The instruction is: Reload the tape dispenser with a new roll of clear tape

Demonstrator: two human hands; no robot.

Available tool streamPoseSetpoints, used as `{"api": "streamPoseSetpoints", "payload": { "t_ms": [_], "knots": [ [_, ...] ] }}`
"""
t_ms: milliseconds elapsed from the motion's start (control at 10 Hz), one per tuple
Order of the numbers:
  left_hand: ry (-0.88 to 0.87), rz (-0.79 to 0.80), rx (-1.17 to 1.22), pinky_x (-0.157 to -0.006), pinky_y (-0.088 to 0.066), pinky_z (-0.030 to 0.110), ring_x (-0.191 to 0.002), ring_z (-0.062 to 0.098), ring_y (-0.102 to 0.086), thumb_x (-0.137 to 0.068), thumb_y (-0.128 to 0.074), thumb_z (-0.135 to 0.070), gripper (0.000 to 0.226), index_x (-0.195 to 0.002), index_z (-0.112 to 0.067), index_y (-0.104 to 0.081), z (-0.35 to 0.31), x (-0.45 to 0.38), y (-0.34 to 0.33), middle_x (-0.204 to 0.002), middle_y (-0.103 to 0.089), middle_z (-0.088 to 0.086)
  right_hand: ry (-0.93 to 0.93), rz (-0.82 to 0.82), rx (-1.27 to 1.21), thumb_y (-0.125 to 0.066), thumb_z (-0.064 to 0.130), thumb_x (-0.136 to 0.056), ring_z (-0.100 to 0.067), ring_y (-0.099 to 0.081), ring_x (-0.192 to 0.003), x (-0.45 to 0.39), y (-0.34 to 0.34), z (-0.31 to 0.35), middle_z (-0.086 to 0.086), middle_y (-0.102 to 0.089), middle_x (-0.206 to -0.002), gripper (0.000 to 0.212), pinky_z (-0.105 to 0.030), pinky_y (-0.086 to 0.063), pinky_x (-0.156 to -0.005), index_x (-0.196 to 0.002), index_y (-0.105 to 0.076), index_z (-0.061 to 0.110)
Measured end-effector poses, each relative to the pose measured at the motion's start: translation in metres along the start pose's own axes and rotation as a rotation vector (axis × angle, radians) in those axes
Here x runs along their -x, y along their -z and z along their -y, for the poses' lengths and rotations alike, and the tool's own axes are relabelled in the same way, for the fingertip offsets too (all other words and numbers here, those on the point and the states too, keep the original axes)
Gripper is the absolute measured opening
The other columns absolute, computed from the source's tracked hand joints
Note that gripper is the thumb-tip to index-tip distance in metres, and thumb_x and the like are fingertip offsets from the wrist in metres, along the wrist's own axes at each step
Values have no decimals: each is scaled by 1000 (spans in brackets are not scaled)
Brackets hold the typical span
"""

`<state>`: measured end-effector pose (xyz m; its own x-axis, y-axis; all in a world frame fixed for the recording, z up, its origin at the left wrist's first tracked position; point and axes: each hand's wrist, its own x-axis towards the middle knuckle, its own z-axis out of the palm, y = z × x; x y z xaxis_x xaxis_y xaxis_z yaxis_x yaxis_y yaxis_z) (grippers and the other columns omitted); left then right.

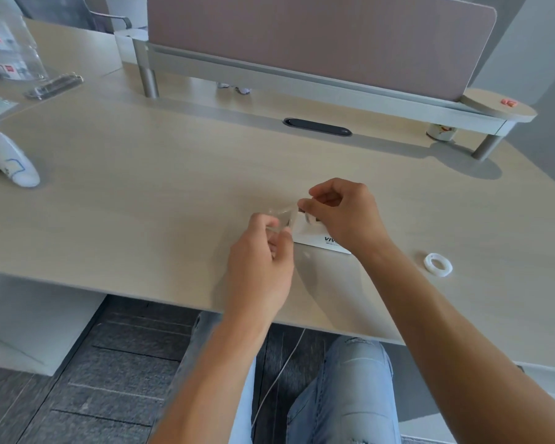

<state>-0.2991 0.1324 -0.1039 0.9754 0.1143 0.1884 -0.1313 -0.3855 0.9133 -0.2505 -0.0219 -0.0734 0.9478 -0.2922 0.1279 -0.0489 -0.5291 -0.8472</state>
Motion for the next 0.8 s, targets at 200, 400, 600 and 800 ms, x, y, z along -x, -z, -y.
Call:
{"api": "streamPoseSetpoints", "payload": {
  "t_ms": [200, 400, 600, 800],
  "knots": [
    [-191, 107, -156, -78, -58, 43, -81, 20, -67, -100, -57, -33, 15, -97, -21, -65, 7, 9, -7, -85, -70, -4, 124, -176, 60, -51, 14, -105, -10, -64, -64, 14, 2, 1, -7, -76, -97, 26, -4, -42, -49, -109, -76, 10],
    [-231, 50, -212, -84, -56, 45, -94, 30, -66, -96, -58, -22, 49, -144, -27, -48, 10, 5, -8, -108, -66, 5, 163, -207, 37, -56, 15, -103, -4, -63, -72, 26, 3, -10, -3, -76, -95, 23, -3, -41, -55, -106, -78, 10],
    [-267, 136, -376, -83, -52, 43, -103, 34, -63, -95, -51, -16, 63, -155, -36, -40, 6, -9, -15, -111, -61, 8, 184, -236, 21, -59, 17, -101, 0, -66, -85, 32, 5, -11, -3, -78, -96, 19, -1, -43, -65, -101, -77, 12],
    [-291, 107, -380, -76, -51, 41, -97, 34, -63, -95, -51, -20, 57, -151, -32, -46, 12, -12, -17, -101, -62, 6, 210, -293, 20, -59, 17, -102, -9, -66, -95, 35, 13, -6, 0, -77, -104, 19, -4, -47, -78, -103, -77, 11]
  ]
}}
